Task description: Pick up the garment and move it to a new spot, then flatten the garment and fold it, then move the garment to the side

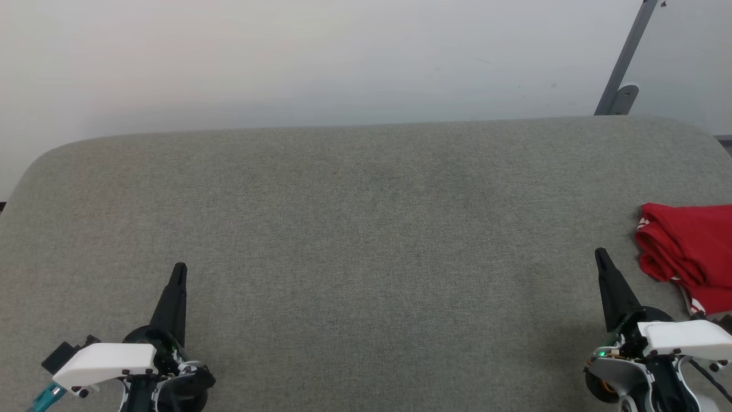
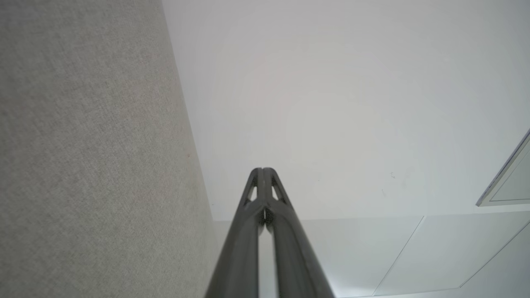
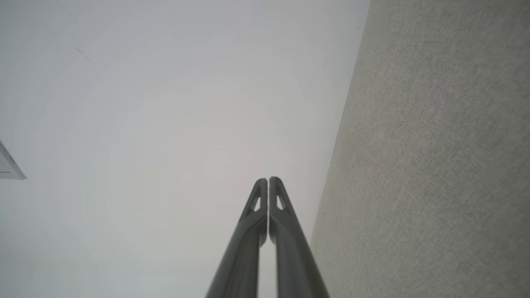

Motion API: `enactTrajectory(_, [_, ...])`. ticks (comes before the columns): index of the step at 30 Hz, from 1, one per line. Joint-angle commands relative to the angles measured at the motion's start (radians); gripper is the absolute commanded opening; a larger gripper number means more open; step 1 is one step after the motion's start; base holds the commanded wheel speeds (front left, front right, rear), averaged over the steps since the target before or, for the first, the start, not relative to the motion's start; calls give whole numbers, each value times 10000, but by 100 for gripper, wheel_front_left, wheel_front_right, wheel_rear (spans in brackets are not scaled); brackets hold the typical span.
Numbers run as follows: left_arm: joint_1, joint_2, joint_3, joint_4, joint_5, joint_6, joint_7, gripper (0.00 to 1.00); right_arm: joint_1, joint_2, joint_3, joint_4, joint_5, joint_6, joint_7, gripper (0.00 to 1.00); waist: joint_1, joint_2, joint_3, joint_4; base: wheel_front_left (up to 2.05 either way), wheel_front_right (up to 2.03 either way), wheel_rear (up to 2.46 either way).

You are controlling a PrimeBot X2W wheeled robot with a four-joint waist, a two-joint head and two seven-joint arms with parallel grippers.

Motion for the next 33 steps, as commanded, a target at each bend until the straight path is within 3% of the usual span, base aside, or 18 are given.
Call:
enactTrajectory(1, [-128, -25, 46, 1, 17, 22, 52, 0, -49, 14, -17, 16, 38, 0, 13, 0, 0, 0, 0, 0, 0, 0, 0])
enactTrajectory(33, [-133, -43, 75, 1, 53, 22, 70, 0, -49, 15, -15, 16, 40, 0, 11, 0, 0, 0, 0, 0, 0, 0, 0])
